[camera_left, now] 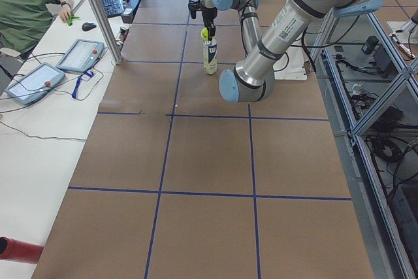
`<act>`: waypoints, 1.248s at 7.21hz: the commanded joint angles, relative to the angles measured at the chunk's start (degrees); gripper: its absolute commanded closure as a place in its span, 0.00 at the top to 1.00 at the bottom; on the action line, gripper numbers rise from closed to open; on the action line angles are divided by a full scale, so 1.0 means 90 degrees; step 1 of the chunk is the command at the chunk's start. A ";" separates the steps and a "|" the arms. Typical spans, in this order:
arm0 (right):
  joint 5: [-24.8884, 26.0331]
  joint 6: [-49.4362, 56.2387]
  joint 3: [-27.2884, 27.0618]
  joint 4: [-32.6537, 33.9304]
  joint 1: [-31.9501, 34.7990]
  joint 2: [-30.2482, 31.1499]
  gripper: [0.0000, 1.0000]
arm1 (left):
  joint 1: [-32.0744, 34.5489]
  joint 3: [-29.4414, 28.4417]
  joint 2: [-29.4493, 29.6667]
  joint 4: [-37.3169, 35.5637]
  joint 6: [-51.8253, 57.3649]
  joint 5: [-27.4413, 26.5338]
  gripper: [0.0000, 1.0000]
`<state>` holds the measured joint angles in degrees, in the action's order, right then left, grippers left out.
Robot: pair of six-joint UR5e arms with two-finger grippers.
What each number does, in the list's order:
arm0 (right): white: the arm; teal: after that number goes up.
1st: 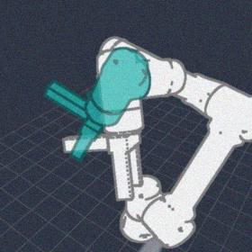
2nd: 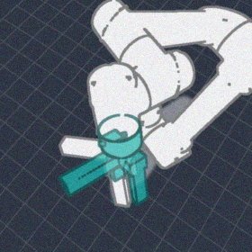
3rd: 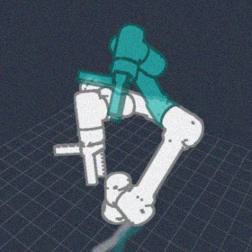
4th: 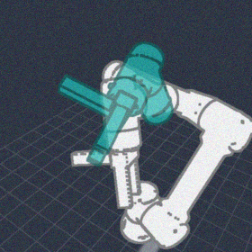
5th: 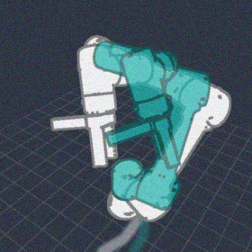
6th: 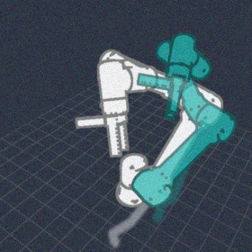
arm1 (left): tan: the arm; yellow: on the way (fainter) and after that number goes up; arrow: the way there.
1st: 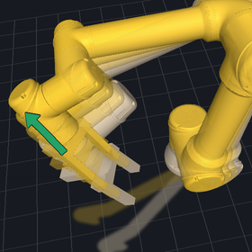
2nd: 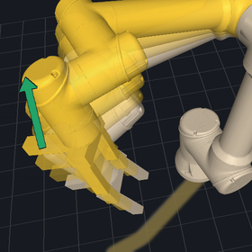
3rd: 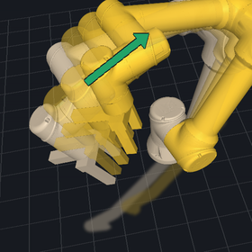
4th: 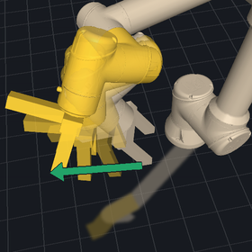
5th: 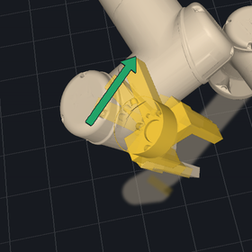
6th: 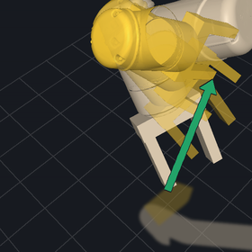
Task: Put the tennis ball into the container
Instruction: 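Lift the ball and carry it over the clear cup with the left gripper, then open the left gripper to drop the ball into the cup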
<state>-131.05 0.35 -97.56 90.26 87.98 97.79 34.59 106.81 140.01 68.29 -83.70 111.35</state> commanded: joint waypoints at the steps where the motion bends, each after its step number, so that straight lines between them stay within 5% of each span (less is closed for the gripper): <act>1: 0.0000 0.0000 0.0000 0.0000 0.0000 0.0004 1.00 | -0.0006 0.0027 -0.0029 0.0000 0.0013 -0.0009 0.71; 2: 0.0000 0.0000 0.0000 0.0000 0.0000 0.0004 1.00 | -0.0006 0.0037 -0.0020 0.0000 0.0013 -0.0009 1.00; 6: 0.0000 0.0000 0.0000 0.0000 0.0000 -0.0006 1.00 | -0.0025 0.0134 -0.0029 0.0000 0.0013 -0.0009 1.00; 9: 0.0000 0.0000 0.0000 0.0000 0.0000 0.0004 1.00 | 0.0169 0.1225 -0.0827 -0.0020 0.0908 -0.0009 1.00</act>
<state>-131.05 0.35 -97.56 90.26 87.98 97.81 35.01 113.51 135.84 68.21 -79.62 111.21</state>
